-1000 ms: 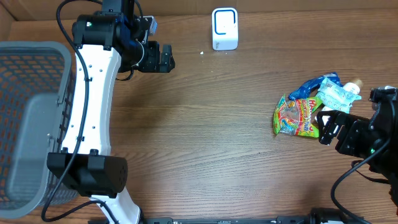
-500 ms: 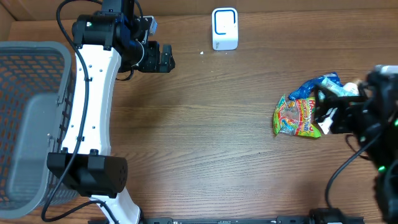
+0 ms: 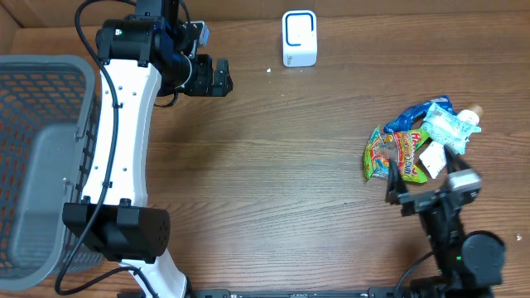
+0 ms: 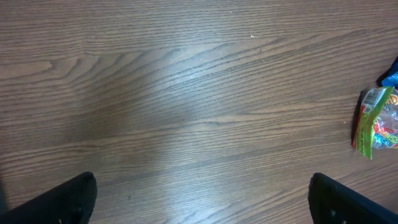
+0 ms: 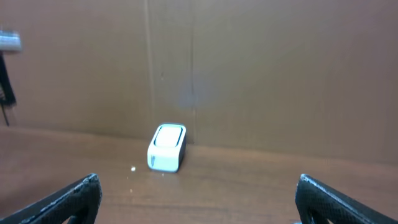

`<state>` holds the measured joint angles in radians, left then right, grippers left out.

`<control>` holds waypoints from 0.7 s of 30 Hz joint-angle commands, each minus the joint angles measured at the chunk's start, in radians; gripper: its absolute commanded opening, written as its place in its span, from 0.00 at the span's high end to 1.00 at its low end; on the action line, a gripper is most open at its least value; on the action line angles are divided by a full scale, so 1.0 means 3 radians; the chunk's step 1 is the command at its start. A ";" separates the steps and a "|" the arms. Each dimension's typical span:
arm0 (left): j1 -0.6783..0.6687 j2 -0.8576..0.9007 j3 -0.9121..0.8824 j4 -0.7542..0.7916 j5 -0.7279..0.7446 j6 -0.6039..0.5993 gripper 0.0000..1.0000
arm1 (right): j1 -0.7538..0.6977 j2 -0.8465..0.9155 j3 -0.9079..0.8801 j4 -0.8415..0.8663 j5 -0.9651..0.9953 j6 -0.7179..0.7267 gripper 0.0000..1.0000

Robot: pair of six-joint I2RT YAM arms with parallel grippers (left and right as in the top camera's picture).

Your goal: Scan the item barcode

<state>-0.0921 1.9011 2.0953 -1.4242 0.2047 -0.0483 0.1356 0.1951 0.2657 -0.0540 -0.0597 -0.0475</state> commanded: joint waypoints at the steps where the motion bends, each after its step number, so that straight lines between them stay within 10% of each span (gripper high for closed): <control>1: -0.0028 -0.0015 0.0053 -0.0001 -0.0009 0.0064 0.00 | 0.0032 -0.0390 -0.0501 0.0238 0.0043 -0.0057 0.00; 21: -0.0028 -0.0015 0.0053 -0.0001 -0.0009 0.0064 0.00 | 0.0034 -0.0641 -0.0861 -0.0075 0.0010 -0.0094 0.00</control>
<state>-0.0921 1.9011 2.0953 -1.4246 0.2047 -0.0483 0.1390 0.0147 0.0185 -0.0792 -0.0608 -0.0715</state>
